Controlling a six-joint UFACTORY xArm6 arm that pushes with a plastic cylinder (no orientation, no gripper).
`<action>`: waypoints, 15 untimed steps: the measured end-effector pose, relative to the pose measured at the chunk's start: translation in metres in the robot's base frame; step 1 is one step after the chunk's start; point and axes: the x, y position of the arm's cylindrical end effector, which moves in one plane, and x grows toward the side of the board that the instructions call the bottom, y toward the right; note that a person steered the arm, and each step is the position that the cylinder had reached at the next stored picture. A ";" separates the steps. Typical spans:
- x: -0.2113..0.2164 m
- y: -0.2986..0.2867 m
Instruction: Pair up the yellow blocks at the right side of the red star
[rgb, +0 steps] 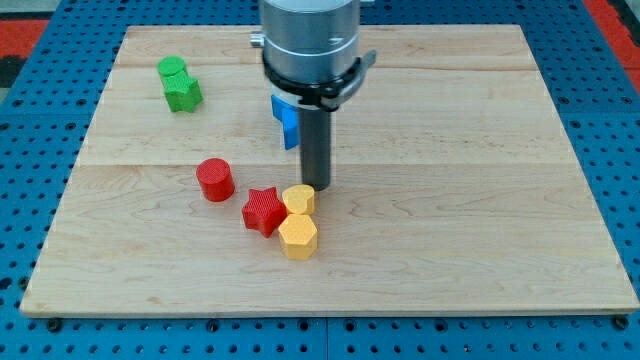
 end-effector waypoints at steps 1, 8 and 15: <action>0.002 0.026; 0.114 -0.035; 0.075 -0.052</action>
